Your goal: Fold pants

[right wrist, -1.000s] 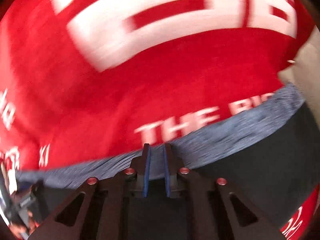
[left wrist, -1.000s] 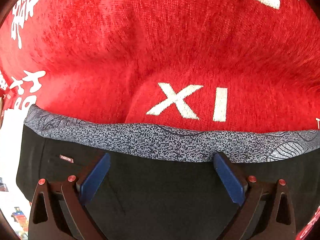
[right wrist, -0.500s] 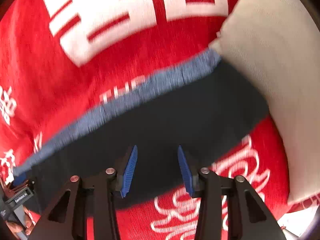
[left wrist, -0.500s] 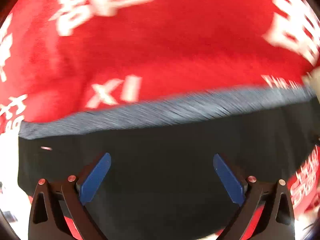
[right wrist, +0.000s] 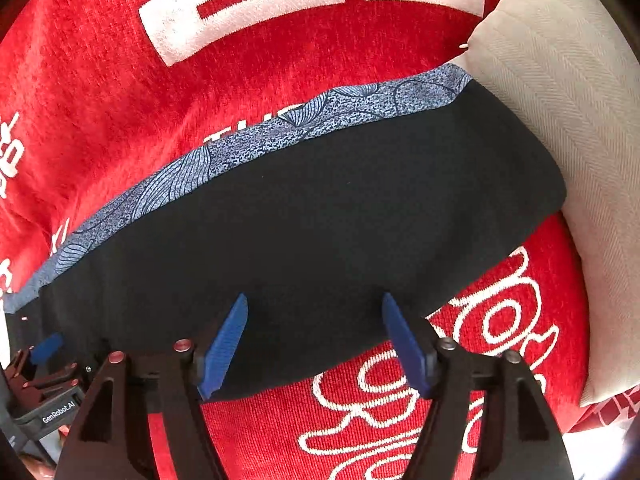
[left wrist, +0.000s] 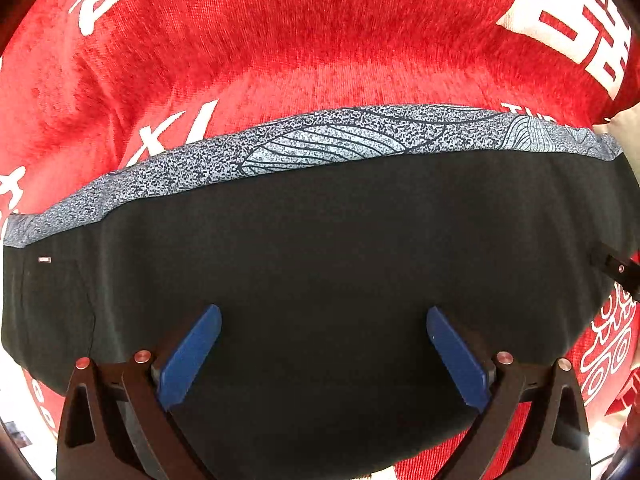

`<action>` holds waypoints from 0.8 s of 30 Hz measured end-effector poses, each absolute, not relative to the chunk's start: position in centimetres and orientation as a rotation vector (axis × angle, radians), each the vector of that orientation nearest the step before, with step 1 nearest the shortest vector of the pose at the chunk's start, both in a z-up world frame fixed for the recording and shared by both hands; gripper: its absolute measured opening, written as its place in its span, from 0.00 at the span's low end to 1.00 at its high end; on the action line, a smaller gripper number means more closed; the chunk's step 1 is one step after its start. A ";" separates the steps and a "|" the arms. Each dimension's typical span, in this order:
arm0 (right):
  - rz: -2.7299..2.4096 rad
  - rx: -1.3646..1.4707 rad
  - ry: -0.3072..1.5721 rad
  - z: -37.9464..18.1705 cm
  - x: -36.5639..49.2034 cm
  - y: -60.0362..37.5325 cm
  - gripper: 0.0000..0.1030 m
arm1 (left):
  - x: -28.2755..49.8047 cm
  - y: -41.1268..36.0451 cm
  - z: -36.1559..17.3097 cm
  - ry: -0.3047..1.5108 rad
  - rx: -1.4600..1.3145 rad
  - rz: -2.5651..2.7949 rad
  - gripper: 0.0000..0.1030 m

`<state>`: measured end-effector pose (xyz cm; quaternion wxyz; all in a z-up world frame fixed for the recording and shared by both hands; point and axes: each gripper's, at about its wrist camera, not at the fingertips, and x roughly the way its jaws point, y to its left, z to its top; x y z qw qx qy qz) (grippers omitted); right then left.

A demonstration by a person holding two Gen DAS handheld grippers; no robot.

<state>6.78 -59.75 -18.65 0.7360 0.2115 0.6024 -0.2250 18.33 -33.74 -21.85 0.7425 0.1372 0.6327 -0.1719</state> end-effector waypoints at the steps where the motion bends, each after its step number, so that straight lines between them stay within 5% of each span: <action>1: -0.488 0.467 1.325 -18.7 6.7 -59.6 0.74 | 18.4 -33.8 -21.7 1.384 0.301 -0.376 1.00; 6: -0.427 0.479 1.322 -19.0 7.1 -59.5 0.82 | 18.6 -33.6 -21.9 1.371 0.301 -0.372 1.00; 24: -0.391 0.558 1.253 -18.5 4.8 -59.8 0.83 | 18.0 -33.8 -21.5 1.365 0.299 -0.358 1.00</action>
